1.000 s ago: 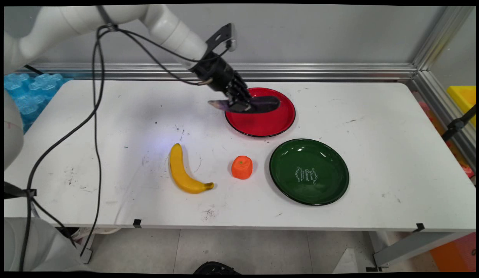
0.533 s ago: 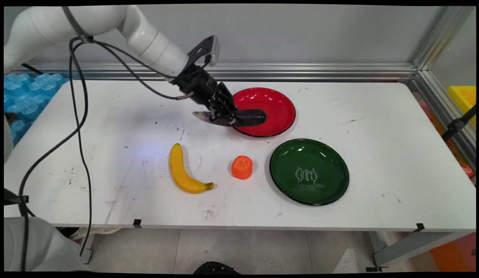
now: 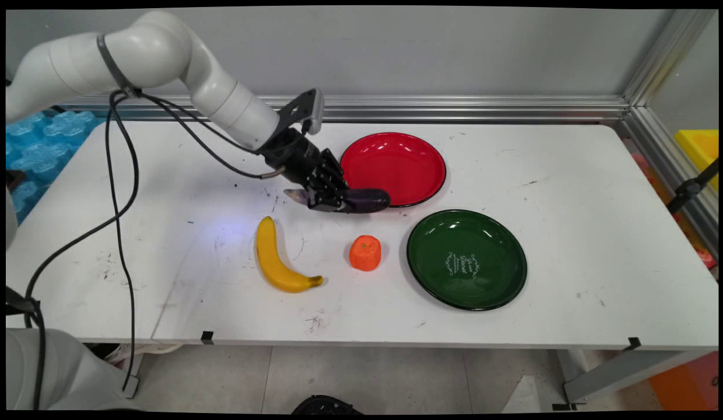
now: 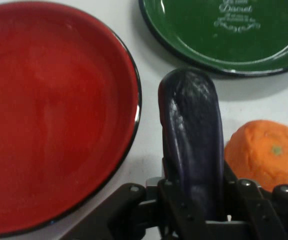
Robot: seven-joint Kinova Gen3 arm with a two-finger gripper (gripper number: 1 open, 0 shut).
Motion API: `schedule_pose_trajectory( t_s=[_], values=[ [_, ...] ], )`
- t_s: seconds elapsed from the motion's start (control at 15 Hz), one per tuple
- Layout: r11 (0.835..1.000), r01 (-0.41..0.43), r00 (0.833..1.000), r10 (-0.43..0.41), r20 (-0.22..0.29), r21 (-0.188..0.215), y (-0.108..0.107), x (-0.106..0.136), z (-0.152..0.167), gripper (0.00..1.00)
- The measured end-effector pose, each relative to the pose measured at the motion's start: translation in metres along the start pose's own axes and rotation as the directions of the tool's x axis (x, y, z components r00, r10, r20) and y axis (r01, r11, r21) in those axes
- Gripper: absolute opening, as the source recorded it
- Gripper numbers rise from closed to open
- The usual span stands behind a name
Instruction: Place the picked object on the table
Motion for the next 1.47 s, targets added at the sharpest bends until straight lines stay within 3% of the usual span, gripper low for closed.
schedule_pose_trajectory(
  t_s=[0.6, 1.33, 1.4, 1.47],
  values=[
    [1.000, -0.015, 1.000, 0.015, 0.021, -0.006, -0.003, -0.026, 0.029, 0.00],
    [0.999, -0.021, 0.999, 0.022, 0.028, -0.031, -0.006, -0.042, 0.038, 0.00],
    [0.999, -0.021, 0.999, 0.022, 0.028, -0.031, -0.007, -0.042, 0.038, 1.00],
    [0.999, -0.020, 0.999, 0.021, 0.027, -0.030, -0.008, -0.043, 0.038, 1.00]
  ],
)
